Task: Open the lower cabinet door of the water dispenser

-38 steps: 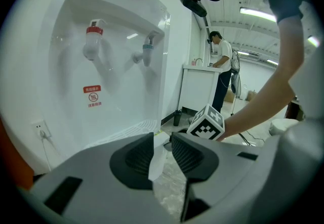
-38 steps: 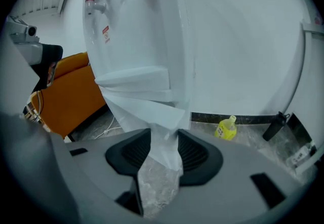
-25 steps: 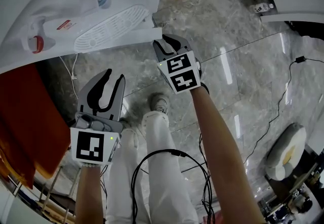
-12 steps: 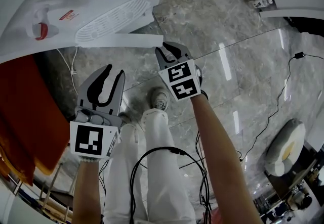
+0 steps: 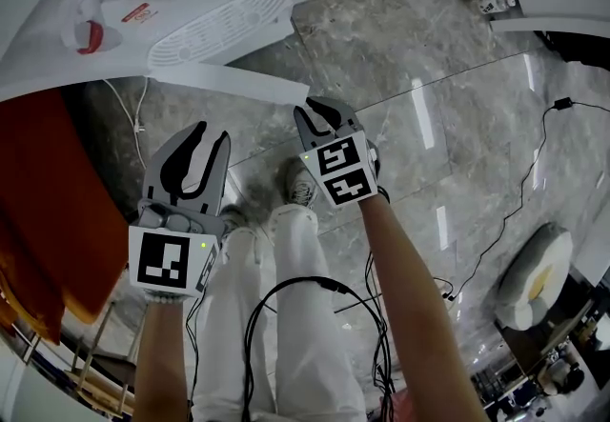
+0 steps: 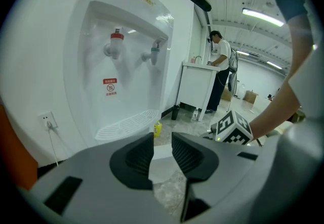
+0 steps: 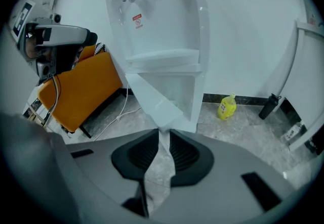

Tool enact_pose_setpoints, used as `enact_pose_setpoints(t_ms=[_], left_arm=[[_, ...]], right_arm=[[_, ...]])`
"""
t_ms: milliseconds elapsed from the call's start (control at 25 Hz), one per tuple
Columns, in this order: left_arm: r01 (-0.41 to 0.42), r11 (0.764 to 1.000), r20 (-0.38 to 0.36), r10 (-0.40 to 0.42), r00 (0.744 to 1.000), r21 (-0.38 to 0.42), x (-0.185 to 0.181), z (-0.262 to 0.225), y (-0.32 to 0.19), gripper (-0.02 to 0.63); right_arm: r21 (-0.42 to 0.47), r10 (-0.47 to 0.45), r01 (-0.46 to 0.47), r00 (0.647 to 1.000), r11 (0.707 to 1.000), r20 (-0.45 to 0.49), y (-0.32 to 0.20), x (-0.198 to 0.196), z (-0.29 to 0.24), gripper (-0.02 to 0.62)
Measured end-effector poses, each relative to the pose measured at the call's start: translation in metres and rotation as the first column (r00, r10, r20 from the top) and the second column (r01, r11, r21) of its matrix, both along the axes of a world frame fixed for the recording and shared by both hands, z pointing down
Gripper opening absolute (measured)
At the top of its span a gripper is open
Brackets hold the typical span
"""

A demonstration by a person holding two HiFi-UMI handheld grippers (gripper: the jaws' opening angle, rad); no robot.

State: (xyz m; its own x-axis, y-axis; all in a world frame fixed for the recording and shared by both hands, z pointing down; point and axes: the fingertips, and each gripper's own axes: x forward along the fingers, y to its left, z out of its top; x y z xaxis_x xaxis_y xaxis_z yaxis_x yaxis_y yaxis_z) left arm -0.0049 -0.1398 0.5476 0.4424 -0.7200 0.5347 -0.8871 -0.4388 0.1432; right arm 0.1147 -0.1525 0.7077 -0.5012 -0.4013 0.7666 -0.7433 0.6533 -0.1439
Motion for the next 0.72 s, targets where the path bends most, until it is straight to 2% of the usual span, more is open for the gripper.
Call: enact_pose_setpoints(t_ms=[360, 720], left_arm=[[0.009, 1.000, -0.001, -0.009, 1.000, -0.010, -0.008, 0.001, 0.014, 0.110], [0.015, 1.000, -0.011, -0.015, 1.000, -0.014, -0.009, -0.001, 0.025, 0.110]], right_arm=[[-0.032, 0.019, -0.018, 1.000, 0.999, 0.023, 0.035, -0.010, 0.000, 0.066], [-0.048, 0.000, 0.001, 1.000, 0.999, 0.018, 0.067, -0.023, 0.004, 0.061]])
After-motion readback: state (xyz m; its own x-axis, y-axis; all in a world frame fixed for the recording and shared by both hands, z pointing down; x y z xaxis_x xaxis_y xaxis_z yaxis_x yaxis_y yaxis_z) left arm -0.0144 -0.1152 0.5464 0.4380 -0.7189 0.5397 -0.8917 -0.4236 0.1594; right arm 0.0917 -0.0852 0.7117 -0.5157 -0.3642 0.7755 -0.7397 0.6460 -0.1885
